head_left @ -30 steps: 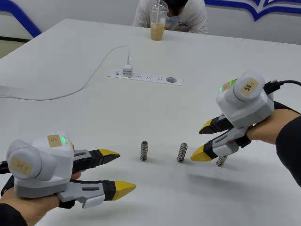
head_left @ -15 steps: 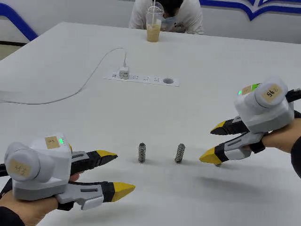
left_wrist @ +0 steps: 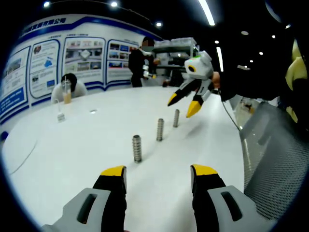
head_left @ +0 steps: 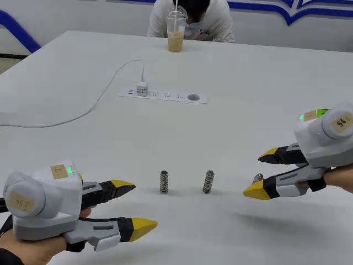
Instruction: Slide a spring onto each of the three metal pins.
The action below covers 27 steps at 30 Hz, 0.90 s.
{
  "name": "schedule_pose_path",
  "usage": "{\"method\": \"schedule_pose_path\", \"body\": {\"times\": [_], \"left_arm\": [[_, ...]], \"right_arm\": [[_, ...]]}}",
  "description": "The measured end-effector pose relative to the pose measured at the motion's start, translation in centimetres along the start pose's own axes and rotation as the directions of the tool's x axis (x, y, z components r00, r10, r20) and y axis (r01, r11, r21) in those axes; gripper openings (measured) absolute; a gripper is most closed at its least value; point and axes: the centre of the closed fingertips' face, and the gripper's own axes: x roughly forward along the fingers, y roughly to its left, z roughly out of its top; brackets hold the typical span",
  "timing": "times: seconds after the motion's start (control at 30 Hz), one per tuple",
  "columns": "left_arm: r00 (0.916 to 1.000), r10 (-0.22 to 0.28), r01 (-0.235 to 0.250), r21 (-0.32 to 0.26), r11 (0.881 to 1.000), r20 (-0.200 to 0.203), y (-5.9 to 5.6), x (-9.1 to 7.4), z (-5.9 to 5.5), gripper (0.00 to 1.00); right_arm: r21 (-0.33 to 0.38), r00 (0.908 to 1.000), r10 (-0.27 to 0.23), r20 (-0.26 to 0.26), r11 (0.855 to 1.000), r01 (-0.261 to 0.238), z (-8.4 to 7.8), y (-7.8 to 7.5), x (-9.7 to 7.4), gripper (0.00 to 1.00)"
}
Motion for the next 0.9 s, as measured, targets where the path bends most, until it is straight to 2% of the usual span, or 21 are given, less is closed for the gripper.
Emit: {"method": "schedule_pose_path", "body": {"times": [0.37,0.9], "left_arm": [[1.0000,-0.001,0.001,-0.001,1.000,0.001,0.1,0.1,0.0,0.56],[0.9999,0.010,-0.010,-0.016,1.000,-0.002,0.1,0.1,-0.6,0.57]], "right_arm": [[0.021,0.9994,-0.018,0.029,1.000,0.018,-1.1,0.3,-0.8,0.61],[0.056,0.9942,-0.064,0.087,0.997,0.059,-2.2,1.4,-2.0,0.61]]}}
